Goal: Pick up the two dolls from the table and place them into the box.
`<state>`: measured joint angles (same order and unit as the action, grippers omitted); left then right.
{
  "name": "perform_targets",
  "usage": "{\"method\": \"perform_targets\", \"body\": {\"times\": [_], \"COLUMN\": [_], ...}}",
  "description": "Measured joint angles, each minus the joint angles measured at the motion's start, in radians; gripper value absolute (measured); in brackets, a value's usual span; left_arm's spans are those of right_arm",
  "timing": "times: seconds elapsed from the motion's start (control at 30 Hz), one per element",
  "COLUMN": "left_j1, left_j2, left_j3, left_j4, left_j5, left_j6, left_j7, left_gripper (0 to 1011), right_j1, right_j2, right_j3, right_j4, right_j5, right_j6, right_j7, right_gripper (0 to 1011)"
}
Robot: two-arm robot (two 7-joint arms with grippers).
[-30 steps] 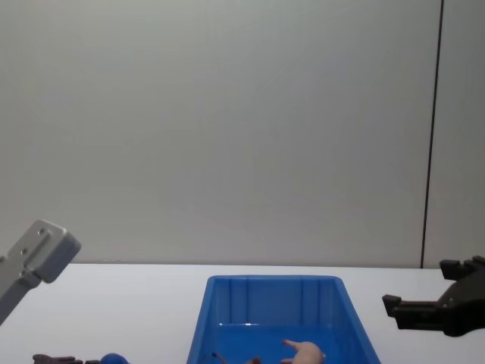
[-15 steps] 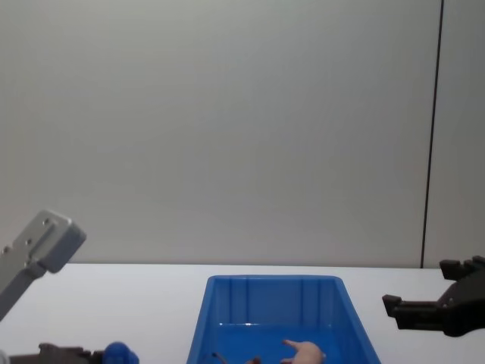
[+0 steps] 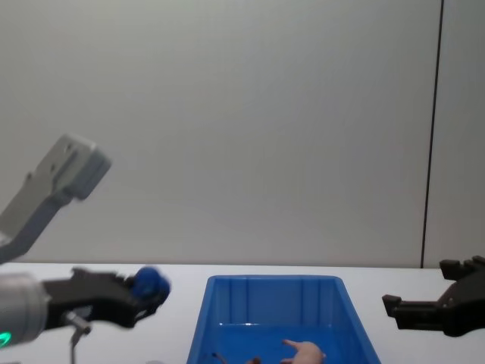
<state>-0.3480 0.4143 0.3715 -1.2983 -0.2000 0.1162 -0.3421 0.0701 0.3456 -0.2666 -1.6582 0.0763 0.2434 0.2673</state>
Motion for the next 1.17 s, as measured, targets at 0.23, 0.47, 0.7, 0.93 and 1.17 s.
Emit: {"method": "perform_targets", "body": {"times": [0.23,0.47,0.7,0.93,1.17], "left_j1": [-0.033,-0.065,-0.080,-0.066,-0.037], "left_j2": [-0.039,-0.083,-0.108,-0.103,-0.082], "left_j3": [0.020,0.045,0.062,0.066,0.061], "left_j4": [-0.013,0.006,0.022,0.000,-0.046], "left_j5": [0.017,0.020,0.018,0.008,-0.006], "left_j6": [-0.027,-0.044,-0.060,-0.071,-0.084], "left_j7": [-0.012,-0.038,-0.053,-0.053,-0.037], "left_gripper": [334,568,780,986,1001], "right_j1": [0.000,0.000,0.000,0.000,0.000], "right_j2": [0.000,0.000,0.000,0.000,0.000], "right_j3": [0.000,0.000,0.000,0.000,0.000], "right_j4": [0.000,0.000,0.000,0.000,0.000], "right_j5": [0.000,0.000,0.000,0.000,0.000], "right_j6": [0.000,0.000,0.000,0.000,0.000], "right_j7": [0.000,0.000,0.000,0.000,0.000], "right_gripper": [1001,1001,1001,1001,1001]}}
